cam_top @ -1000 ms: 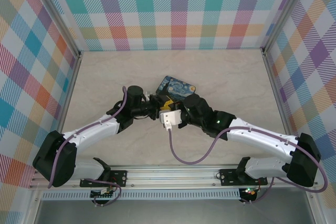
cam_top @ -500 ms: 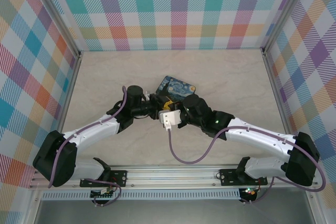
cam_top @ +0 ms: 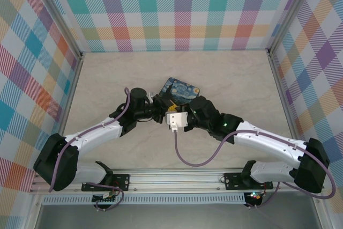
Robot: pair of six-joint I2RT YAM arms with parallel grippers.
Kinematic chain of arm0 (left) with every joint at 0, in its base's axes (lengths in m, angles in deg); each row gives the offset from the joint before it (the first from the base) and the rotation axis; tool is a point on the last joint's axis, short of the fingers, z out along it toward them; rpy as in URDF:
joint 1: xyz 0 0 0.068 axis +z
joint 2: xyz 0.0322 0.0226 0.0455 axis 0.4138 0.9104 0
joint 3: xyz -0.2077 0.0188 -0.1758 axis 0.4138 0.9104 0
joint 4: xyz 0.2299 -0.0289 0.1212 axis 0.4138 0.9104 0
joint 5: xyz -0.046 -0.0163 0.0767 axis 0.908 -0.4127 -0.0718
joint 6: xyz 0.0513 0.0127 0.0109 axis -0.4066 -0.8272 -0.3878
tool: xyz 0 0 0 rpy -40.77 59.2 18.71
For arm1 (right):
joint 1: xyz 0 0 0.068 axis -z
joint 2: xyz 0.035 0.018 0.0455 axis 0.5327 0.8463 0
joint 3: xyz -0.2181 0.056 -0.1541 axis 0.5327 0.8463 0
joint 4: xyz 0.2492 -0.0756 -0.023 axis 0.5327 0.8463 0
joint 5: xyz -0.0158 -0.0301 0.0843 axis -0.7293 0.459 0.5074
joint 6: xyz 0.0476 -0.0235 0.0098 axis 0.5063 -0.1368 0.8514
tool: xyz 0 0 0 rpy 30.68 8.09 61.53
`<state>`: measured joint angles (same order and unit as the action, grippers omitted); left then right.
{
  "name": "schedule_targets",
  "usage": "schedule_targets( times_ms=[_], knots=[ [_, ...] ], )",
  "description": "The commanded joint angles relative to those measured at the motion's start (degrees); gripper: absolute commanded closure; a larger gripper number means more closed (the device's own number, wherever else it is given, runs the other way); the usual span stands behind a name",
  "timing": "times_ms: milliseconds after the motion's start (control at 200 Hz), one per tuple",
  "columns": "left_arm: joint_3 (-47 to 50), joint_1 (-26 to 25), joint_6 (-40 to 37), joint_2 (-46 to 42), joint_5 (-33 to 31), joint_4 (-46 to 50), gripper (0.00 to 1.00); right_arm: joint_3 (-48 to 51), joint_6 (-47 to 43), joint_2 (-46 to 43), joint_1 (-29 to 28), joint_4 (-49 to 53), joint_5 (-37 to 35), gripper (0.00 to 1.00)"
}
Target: Unlock a padlock with a key
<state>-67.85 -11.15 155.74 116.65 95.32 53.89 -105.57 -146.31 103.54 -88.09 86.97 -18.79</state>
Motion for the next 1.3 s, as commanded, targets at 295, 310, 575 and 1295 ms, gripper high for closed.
schedule_targets(
  times_ms=[295,310,575,1295],
  knots=[
    [1.0,-0.4,-23.7,-3.8,-17.6,-3.7,1.00,-0.1,20.1,-6.3,3.9,4.1,9.3,0.68],
    [1.1,-0.4,-24.6,-3.7,-17.9,-4.2,1.00,-0.3,21.7,-6.4,4.2,4.3,9.9,0.67],
    [2.8,-0.9,-42.7,-5.0,-21.0,-16.3,1.00,-0.9,64.6,-8.5,17.3,-1.3,30.5,0.52],
    [-0.8,-2.7,-52.0,-6.8,-10.7,-29.1,1.00,9.8,106.2,2.8,22.6,-50.5,50.8,0.40]
  ],
)
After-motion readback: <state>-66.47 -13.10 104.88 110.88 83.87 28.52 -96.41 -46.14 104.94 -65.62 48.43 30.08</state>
